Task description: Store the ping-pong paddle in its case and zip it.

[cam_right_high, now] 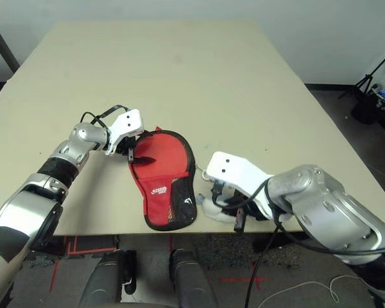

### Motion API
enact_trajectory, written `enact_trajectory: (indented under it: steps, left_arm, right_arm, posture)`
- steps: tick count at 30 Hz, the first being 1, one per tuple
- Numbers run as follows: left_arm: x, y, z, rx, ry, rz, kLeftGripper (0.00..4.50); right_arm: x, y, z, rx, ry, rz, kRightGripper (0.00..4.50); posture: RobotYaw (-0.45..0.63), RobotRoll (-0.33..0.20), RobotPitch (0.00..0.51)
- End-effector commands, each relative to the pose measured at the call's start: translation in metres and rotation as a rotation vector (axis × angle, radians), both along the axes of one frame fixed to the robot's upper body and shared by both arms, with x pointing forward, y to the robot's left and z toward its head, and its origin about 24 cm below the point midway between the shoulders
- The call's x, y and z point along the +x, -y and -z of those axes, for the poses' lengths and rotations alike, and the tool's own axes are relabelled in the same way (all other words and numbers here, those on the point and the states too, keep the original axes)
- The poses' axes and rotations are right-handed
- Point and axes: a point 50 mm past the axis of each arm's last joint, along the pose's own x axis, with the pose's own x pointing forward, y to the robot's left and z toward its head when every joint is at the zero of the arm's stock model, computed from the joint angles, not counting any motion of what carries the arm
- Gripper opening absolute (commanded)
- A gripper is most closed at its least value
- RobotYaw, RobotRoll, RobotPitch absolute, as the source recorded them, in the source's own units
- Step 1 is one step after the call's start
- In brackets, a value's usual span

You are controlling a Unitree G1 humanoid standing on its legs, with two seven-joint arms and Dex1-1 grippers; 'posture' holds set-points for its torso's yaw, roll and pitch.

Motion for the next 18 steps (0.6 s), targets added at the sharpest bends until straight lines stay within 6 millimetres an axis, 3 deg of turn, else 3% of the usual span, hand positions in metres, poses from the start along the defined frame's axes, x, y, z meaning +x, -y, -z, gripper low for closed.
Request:
enact_trajectory:
  steps: [1,13,18]
  left_arm:
    - [-0.006,-0.011,0.028,0.099,-0.088,-0.034,4.50]
    - [-0.005,-0.009,0.028,0.102,-0.082,-0.028,4.50]
    - [-0.005,-0.008,0.028,0.101,-0.082,-0.026,4.50]
  right_arm:
    - [-0.027,-0.003,0.013,-0.003,-0.176,-0.062,0.00]
    - [-0.078,0.001,0.035,-0.029,-0.370,-0.193,0.00]
    - [-0.076,-0.003,0.036,-0.002,-0.331,-0.209,0.00]
  posture:
    - [-0.12,0.000,0.169]
    - [-0.13,0.000,0.165]
    - [-0.13,0.000,0.163]
